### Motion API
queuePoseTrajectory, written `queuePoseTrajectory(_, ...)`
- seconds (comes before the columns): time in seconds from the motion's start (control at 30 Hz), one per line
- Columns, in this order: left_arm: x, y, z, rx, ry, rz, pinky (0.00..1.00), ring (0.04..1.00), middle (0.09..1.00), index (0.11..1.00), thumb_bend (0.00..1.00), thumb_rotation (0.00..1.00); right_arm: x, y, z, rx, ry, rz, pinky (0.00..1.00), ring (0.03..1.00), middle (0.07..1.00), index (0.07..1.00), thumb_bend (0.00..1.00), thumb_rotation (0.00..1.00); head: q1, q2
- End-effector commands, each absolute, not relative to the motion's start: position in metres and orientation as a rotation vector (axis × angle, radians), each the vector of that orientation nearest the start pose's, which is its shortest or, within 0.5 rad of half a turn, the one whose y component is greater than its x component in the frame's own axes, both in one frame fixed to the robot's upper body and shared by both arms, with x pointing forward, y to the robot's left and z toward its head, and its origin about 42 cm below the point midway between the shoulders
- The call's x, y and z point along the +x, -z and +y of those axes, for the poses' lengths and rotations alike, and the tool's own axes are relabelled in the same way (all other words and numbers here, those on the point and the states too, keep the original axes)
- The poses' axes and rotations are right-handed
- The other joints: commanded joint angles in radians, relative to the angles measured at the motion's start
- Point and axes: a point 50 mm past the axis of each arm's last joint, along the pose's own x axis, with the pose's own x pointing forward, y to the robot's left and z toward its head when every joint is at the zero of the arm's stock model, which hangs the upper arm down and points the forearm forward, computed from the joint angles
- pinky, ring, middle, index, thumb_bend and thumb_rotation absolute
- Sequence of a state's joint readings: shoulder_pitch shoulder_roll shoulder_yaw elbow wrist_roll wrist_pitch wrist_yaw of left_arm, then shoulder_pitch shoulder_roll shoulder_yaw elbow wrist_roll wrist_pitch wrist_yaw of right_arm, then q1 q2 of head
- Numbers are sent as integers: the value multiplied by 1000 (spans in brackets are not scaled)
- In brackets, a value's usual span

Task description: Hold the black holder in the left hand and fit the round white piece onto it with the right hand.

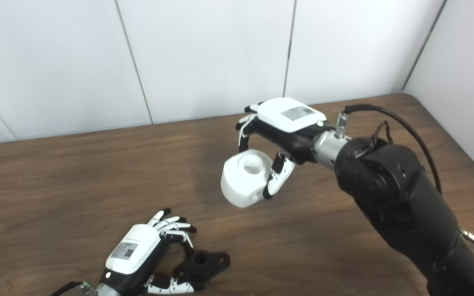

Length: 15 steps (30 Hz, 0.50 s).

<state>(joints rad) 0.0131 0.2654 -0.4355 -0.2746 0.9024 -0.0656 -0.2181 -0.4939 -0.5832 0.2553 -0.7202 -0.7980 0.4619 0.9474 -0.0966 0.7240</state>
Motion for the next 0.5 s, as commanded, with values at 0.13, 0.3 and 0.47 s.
queuePoseTrajectory(0.13,238,-131,160,1181,635,-255,1000,882,788,485,523,58,283,-362,-210,-1437,-500,-369,1000,947,857,483,525,142,13,46)
queuePoseTrajectory(0.3,239,-132,159,1177,635,-254,1000,881,789,485,523,58,278,-359,-200,-1417,-543,-393,1000,944,854,484,525,140,27,73)
queuePoseTrajectory(0.47,242,-132,158,1173,625,-272,994,870,781,485,524,58,278,-354,-191,-1398,-574,-401,1000,940,851,483,525,140,33,100)
